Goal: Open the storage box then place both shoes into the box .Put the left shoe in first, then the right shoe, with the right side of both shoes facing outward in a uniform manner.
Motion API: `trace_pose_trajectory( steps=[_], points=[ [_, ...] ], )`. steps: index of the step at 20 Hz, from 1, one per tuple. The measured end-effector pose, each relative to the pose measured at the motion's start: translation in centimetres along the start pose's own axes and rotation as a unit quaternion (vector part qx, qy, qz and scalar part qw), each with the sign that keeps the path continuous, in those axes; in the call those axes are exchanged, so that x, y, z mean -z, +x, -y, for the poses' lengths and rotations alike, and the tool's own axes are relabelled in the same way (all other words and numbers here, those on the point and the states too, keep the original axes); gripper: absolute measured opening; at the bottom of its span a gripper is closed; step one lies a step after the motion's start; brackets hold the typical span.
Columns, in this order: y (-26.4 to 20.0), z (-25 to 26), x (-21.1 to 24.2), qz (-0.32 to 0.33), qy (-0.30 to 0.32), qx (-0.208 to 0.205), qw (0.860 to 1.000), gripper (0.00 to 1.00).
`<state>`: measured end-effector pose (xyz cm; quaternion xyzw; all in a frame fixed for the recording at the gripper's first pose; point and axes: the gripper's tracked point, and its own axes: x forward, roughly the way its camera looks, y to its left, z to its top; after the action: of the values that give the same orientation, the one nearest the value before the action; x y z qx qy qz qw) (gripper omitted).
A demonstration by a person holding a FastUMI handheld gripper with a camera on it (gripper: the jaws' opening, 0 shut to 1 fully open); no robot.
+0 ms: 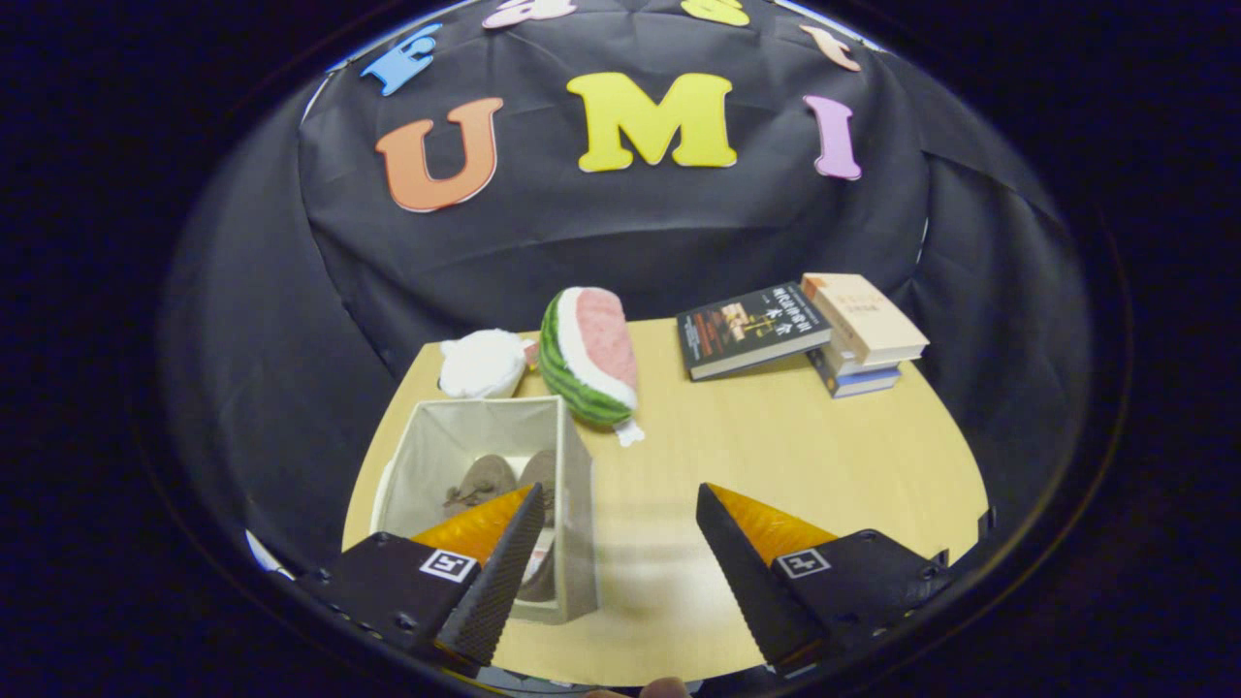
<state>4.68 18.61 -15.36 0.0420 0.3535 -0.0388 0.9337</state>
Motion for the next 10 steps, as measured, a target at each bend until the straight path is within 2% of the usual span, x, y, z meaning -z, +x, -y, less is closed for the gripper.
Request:
trace_pose_trajectory(
  steps=[7,10],
  points=[
    [-5.8,7.1,-5.3,0.111,-0.030,0.026,0.993,0.96],
    [-8.5,8.9,-6.6,0.143,-0.024,0.021,0.989,0.96]
  ],
)
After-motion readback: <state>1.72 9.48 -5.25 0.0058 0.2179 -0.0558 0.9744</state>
